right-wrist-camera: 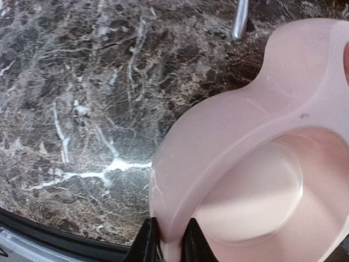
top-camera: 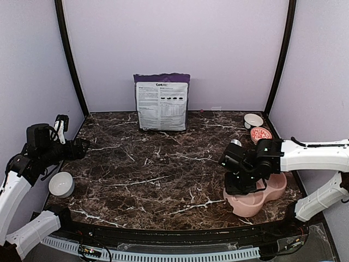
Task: Serve the pet food
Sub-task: Place the pet food bowl at the center of the board.
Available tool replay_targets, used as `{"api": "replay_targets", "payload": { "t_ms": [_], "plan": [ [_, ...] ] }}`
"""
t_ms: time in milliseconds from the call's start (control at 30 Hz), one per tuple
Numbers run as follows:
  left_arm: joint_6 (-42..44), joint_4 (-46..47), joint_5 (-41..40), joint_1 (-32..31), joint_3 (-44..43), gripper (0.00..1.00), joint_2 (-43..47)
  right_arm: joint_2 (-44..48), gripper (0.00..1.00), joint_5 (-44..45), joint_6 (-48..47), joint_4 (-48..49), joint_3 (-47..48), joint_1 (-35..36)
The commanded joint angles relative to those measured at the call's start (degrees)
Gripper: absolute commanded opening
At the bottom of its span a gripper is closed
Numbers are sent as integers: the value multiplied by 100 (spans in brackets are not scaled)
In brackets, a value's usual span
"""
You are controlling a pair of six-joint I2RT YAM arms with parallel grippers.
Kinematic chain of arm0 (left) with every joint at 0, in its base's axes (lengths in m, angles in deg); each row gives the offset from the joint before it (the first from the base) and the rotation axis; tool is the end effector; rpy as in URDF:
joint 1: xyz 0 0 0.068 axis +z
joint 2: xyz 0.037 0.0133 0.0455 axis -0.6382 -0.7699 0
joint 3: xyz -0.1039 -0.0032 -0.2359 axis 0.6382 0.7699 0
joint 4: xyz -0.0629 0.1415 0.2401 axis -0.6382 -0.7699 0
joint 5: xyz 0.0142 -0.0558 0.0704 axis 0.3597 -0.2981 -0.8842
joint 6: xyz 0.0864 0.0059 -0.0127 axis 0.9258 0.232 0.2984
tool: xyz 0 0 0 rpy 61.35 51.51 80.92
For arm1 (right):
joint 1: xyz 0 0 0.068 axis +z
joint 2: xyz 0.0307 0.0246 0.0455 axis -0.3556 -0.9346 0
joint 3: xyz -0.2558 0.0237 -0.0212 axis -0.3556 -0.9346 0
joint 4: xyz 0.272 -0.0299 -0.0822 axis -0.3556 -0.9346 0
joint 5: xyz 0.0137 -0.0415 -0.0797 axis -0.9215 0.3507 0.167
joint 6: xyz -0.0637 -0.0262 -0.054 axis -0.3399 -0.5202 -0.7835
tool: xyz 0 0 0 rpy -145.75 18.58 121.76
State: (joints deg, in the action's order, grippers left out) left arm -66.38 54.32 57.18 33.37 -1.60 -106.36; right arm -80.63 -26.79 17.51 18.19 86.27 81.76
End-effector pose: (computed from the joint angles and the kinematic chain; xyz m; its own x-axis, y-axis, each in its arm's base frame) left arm 0.2202 -0.0336 0.2697 -0.4123 -0.1168 -0.9035 0.1536 0.9686 -0.1953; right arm 0.1424 0.2266 0.1528 -0.9590 0.0924 -0.2679 0.0555 0.9882 0.1425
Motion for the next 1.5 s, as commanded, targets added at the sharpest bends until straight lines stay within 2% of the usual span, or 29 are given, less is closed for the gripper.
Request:
{"api": "replay_targets", "payload": {
  "t_ms": [0,233,300,533,867,1267,1467],
  "plan": [
    [73,76,57,-25,96,88,20,177,0,442,37,-582,558,262],
    [74,80,42,-28,93,88,40,-396,0,612,-182,-559,1374,839],
    [76,76,42,-26,96,88,51,-743,0,757,-320,-577,1892,1093],
    [73,76,27,-31,104,88,79,-2181,0,843,-1586,-69,3300,1568],
    [80,82,-74,-40,113,88,145,-3435,0,334,-3978,1362,4115,1594],
    [56,81,-189,-51,127,89,151,-5029,0,-799,-4498,2157,5397,1296],
    [57,84,-215,-53,135,89,169,-5675,0,-1055,-4618,2048,6188,1196]
  ]
}}
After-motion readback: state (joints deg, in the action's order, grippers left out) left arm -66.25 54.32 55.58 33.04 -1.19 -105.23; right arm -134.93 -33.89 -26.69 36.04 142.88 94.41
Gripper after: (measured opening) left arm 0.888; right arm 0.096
